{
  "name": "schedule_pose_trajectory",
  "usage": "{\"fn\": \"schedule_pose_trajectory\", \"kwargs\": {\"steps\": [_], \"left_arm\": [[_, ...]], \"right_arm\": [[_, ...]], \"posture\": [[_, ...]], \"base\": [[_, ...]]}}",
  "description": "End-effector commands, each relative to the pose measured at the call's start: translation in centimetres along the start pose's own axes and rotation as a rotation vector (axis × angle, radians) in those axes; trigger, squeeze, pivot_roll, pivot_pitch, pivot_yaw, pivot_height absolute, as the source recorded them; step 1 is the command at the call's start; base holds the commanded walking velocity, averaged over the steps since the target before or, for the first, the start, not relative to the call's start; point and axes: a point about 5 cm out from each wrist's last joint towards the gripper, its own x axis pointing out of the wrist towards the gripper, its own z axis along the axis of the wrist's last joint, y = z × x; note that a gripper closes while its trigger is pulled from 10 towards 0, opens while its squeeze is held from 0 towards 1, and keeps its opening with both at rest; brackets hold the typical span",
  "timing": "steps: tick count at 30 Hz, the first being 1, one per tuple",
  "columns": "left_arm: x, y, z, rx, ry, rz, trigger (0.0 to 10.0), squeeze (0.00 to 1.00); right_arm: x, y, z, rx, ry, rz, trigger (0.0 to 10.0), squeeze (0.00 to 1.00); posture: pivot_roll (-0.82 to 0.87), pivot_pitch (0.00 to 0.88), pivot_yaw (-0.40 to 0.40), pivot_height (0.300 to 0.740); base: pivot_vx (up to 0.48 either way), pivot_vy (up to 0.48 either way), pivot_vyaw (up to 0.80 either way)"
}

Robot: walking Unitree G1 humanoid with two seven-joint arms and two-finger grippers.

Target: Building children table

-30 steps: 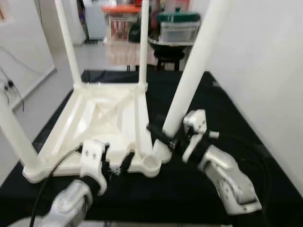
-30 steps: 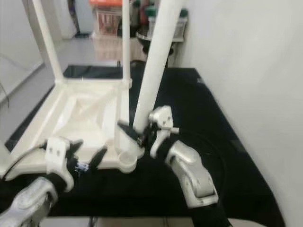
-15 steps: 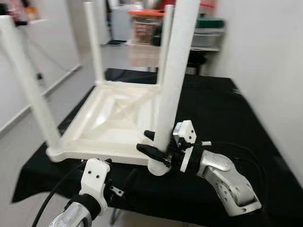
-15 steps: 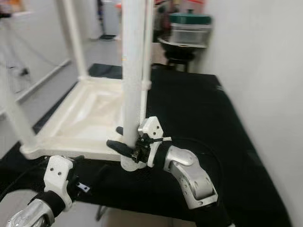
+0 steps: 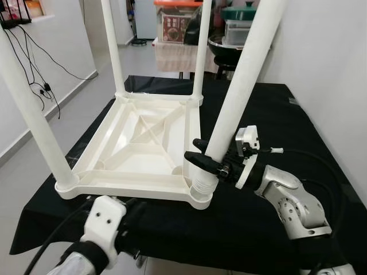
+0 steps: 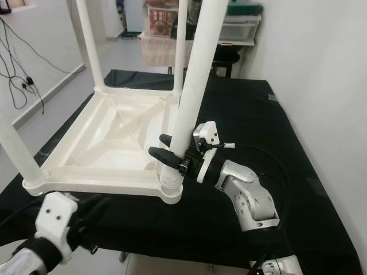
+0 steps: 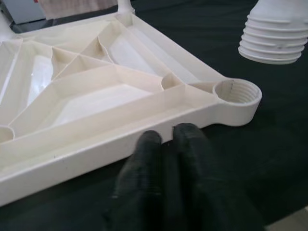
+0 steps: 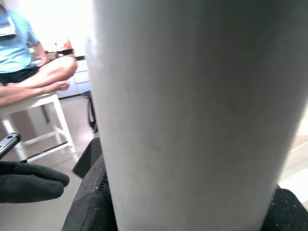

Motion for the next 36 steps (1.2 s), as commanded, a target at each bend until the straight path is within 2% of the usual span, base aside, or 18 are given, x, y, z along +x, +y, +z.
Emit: {"fn": "schedule_pose_trajectory", "kwargs": {"steps": [1,3,4,6,8,12,15,17,18,22,29,33,36], "left_arm": [[-0.4,-0.1,0.1,0.019,0.018,-0.016,0.0,0.0],[-0.7,0.5,0.6,0.024,-0.007,-0.013,0.0,0.0],[-0.7,0.5,0.6,0.024,-0.007,-0.013,0.0,0.0],[-0.7,1.5,1.1,-0.008,-0.042,0.001,0.0,0.0],[-0.7,1.7,1.3,-0.012,-0.05,0.002,0.0,0.0],[-0.9,1.1,1.3,-0.007,-0.04,-0.049,0.0,0.0],[-1.3,0.2,1.2,-0.015,-0.01,-0.144,0.0,0.0],[-1.4,0.1,1.2,-0.015,-0.003,-0.166,0.0,0.0],[-1.5,-0.2,1.2,-0.004,0.008,-0.2,10.0,0.0],[-1.7,-0.5,1.3,0.005,0.022,-0.246,10.0,0.0],[-1.9,-0.6,1.4,-0.011,0.02,-0.248,10.0,0.0],[-2.3,-0.6,1.5,-0.023,0.019,-0.244,10.0,0.0],[-2.6,-0.7,1.7,-0.03,0.022,-0.249,10.0,0.0]], "right_arm": [[0.4,0.3,0.3,-0.003,0.001,0.051,10.0,0.0],[0.7,1.2,0.8,-0.018,0.016,0.163,10.0,0.0],[0.7,1.2,0.8,-0.018,0.016,0.163,10.0,0.0],[1.0,2.1,1.4,-0.037,0.04,0.278,10.0,0.0],[1.0,2.3,1.5,-0.043,0.048,0.307,10.0,0.0],[1.2,2.6,1.8,-0.062,0.077,0.385,10.0,0.0],[1.4,2.4,2.0,-0.079,0.106,0.457,10.0,0.0],[1.5,2.4,2.0,-0.08,0.11,0.469,10.0,0.0],[1.6,2.2,1.9,-0.077,0.123,0.489,10.0,0.0],[1.3,1.9,1.3,-0.061,0.178,0.547,10.0,0.0],[1.1,0.9,0.9,-0.067,0.233,0.554,10.0,0.0],[2.1,0.1,1.0,-0.116,0.209,0.474,10.0,0.0],[3.4,-0.5,1.4,-0.128,0.134,0.383,10.0,0.0]], "posture": [[0.1,0.13,-0.041,0.74],[0.09,0.154,-0.033,0.74],[0.09,0.154,-0.033,0.74],[0.09,0.167,-0.033,0.74],[0.09,0.172,-0.03,0.74],[0.1,0.179,-0.025,0.74],[0.1,0.183,-0.024,0.74],[0.1,0.183,-0.024,0.74],[0.11,0.185,-0.02,0.74],[0.12,0.185,-0.02,0.74],[0.13,0.195,-0.025,0.74],[0.14,0.206,-0.018,0.74],[0.14,0.217,-0.009,0.74]], "base": [[0.0,0.0,0.0],[0.0,0.0,0.0],[0.0,0.0,0.0],[0.0,0.0,0.0],[0.0,0.0,0.0],[0.0,0.0,0.0],[0.0,0.0,0.0],[0.0,0.0,0.0],[0.0,0.0,0.0],[0.0,0.0,0.0],[0.0,0.0,0.0],[0.0,0.0,0.0],[0.0,0.0,0.0]]}}
